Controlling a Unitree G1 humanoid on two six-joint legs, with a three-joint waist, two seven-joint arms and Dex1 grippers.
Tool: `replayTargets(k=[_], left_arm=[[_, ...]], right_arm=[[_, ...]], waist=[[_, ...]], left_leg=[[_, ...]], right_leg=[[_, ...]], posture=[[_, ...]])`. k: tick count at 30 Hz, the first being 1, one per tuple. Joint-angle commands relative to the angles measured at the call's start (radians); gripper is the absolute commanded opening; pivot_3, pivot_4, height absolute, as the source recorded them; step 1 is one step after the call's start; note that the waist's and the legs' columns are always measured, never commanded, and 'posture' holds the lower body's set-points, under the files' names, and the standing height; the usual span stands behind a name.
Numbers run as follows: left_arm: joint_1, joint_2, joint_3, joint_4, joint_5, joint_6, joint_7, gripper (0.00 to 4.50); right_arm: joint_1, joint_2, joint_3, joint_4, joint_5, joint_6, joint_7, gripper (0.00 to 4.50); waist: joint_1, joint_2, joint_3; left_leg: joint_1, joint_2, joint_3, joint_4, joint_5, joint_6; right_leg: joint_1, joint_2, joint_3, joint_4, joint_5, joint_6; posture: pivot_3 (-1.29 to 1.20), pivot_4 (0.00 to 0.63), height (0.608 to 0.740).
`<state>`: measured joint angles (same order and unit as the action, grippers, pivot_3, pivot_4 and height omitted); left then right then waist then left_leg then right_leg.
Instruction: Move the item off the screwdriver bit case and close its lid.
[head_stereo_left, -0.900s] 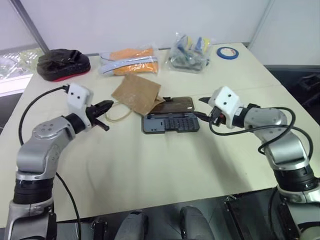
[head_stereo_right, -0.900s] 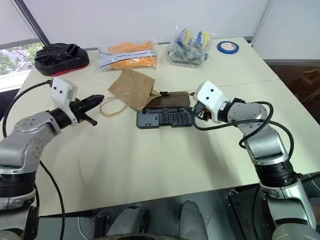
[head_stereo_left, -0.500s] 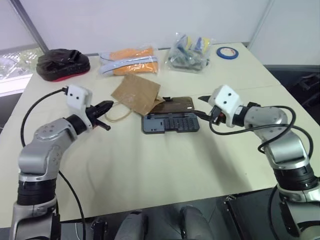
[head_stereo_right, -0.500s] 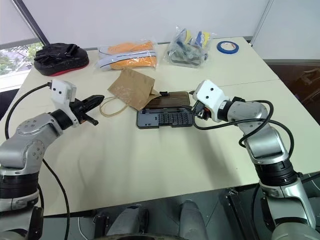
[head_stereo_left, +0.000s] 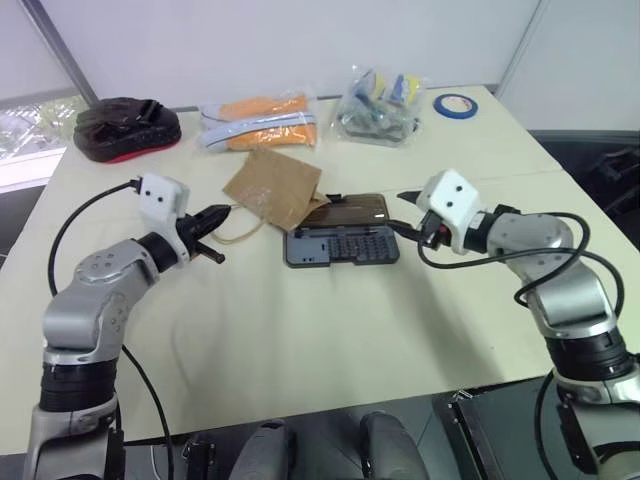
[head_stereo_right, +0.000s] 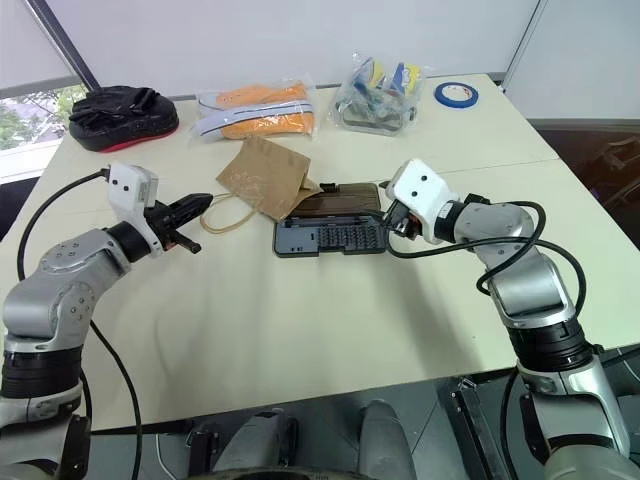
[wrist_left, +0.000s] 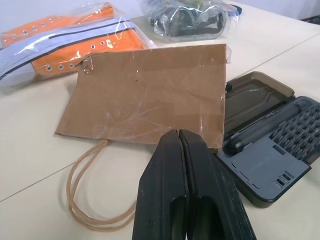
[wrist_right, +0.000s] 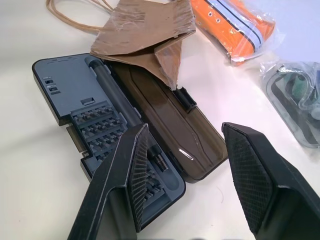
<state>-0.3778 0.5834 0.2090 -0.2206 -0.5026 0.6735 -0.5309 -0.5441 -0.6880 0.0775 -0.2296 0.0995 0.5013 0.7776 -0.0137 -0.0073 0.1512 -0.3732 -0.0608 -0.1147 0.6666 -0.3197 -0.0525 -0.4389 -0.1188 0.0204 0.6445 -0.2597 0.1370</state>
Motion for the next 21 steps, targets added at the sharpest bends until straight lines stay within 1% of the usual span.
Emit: replayTargets(k=[1, 7, 11, 14, 15, 17, 21], left_arm=[[-0.017, 0.005, 0.008, -0.018, -0.004, -0.003, 0.000, 0.00], [-0.018, -0.001, 0.004, -0.009, 0.002, -0.009, 0.005, 0.00], [-0.033, -0.066, -0.019, 0.025, 0.017, -0.032, 0.040, 0.00], [-0.032, -0.121, -0.052, 0.064, 0.052, -0.065, 0.065, 0.00], [-0.031, -0.137, -0.062, 0.073, 0.062, -0.074, 0.071, 0.00], [-0.032, -0.156, -0.071, 0.087, 0.073, -0.085, 0.076, 0.00], [-0.026, -0.186, -0.094, 0.099, 0.100, -0.108, 0.088, 0.00]], right_arm=[[-0.024, 0.004, 0.001, -0.011, -0.004, -0.010, -0.008, 2.40], [-0.041, 0.035, -0.006, 0.006, 0.017, 0.030, -0.031, 2.40], [-0.159, 0.228, -0.060, 0.115, 0.084, 0.224, -0.180, 2.40], [-0.265, 0.385, -0.102, 0.226, 0.136, 0.313, -0.270, 2.40], [-0.294, 0.426, -0.110, 0.261, 0.146, 0.330, -0.292, 2.40], [-0.333, 0.471, -0.112, 0.316, 0.143, 0.338, -0.329, 2.40], [-0.460, 0.588, -0.135, 0.587, 0.132, 0.275, -0.416, 2.40]], waist=[[0.000, 0.000, 0.000], [0.000, 0.000, 0.000], [-0.005, 0.000, 0.000], [-0.007, 0.000, 0.000], [-0.007, 0.000, 0.000], [-0.007, 0.000, 0.000], [-0.009, 0.000, 0.000]], left_leg=[[0.000, 0.000, 0.000, 0.000, 0.000, 0.000], [0.000, 0.000, 0.000, 0.000, 0.000, 0.000], [0.000, 0.000, 0.000, 0.000, 0.000, -0.001], [0.000, 0.000, 0.000, 0.000, 0.001, -0.001], [0.000, 0.000, -0.001, 0.000, 0.001, -0.001], [0.000, 0.000, -0.001, -0.001, 0.001, -0.001], [-0.001, 0.000, 0.000, 0.000, 0.001, -0.001]], right_leg=[[0.000, 0.000, 0.000, 0.000, 0.000, 0.000], [0.000, 0.000, 0.000, 0.000, 0.000, 0.000], [0.000, 0.000, 0.000, 0.000, 0.000, 0.000], [-0.001, 0.000, 0.000, 0.002, 0.000, 0.000], [-0.002, 0.000, 0.000, 0.002, 0.000, 0.000], [-0.002, 0.000, 0.000, 0.002, 0.000, 0.000], [-0.003, -0.001, 0.000, 0.002, 0.000, 0.000]], posture=[[0.00, 0.150, 0.740], [0.00, 0.150, 0.740], [0.00, 0.150, 0.740], [0.00, 0.150, 0.740], [0.00, 0.150, 0.740], [0.00, 0.150, 0.740], [0.00, 0.150, 0.740]])
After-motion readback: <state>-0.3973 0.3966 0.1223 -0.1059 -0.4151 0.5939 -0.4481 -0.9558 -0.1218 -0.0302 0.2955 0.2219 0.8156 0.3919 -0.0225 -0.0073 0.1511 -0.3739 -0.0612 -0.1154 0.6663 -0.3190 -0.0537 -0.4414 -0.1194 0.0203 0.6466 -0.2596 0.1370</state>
